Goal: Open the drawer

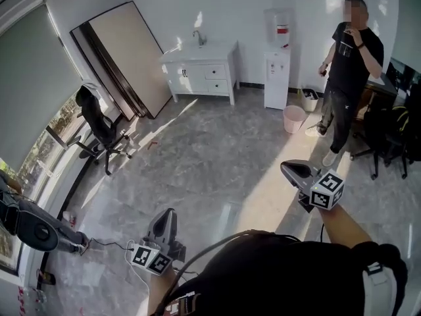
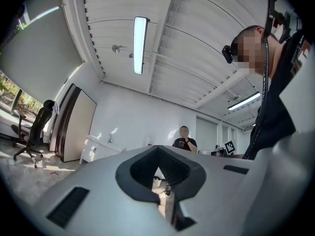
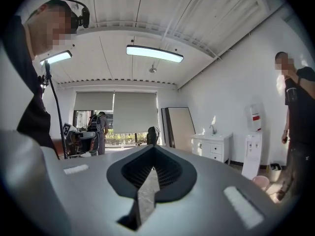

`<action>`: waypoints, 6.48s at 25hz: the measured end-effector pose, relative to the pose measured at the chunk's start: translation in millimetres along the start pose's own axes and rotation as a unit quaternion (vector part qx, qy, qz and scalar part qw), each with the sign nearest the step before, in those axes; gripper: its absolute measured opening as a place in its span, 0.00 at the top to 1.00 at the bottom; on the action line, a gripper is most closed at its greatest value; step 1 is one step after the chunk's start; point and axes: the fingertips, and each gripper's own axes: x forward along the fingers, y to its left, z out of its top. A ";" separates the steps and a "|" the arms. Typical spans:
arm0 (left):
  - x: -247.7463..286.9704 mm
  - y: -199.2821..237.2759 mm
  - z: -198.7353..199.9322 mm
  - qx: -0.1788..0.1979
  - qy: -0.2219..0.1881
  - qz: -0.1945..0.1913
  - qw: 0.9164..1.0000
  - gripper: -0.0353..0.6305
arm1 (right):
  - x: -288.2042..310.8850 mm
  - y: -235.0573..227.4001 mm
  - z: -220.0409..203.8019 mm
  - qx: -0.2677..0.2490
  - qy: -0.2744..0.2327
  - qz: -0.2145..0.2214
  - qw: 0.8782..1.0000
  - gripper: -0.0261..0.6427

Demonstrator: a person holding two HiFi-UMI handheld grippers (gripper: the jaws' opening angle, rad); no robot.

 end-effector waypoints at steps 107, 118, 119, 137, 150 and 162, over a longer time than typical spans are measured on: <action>760.1 398.8 -23.5 -0.007 0.066 -0.029 0.997 0.96 | 518.6 -650.6 35.1 -0.019 0.010 0.008 1.000 0.97; 817.2 497.3 -19.7 -0.019 0.052 -0.106 0.993 0.96 | 595.4 -669.8 52.4 -0.042 0.009 -0.065 0.997 0.97; 821.3 512.0 -14.4 -0.018 0.051 -0.113 0.992 0.96 | 607.6 -669.1 56.9 -0.039 0.006 -0.072 0.997 0.97; 858.0 712.7 27.9 -0.022 0.060 -0.141 0.988 0.96 | 797.2 -666.8 74.2 -0.008 0.016 -0.108 0.994 0.97; 978.8 726.1 19.9 -0.012 0.057 -0.073 0.996 0.96 | 863.5 -811.5 80.7 -0.011 0.012 -0.032 0.999 0.97; 1133.6 689.0 -2.7 -0.006 0.055 -0.049 0.997 0.96 | 868.7 -969.8 98.3 -0.033 0.004 0.003 0.999 0.97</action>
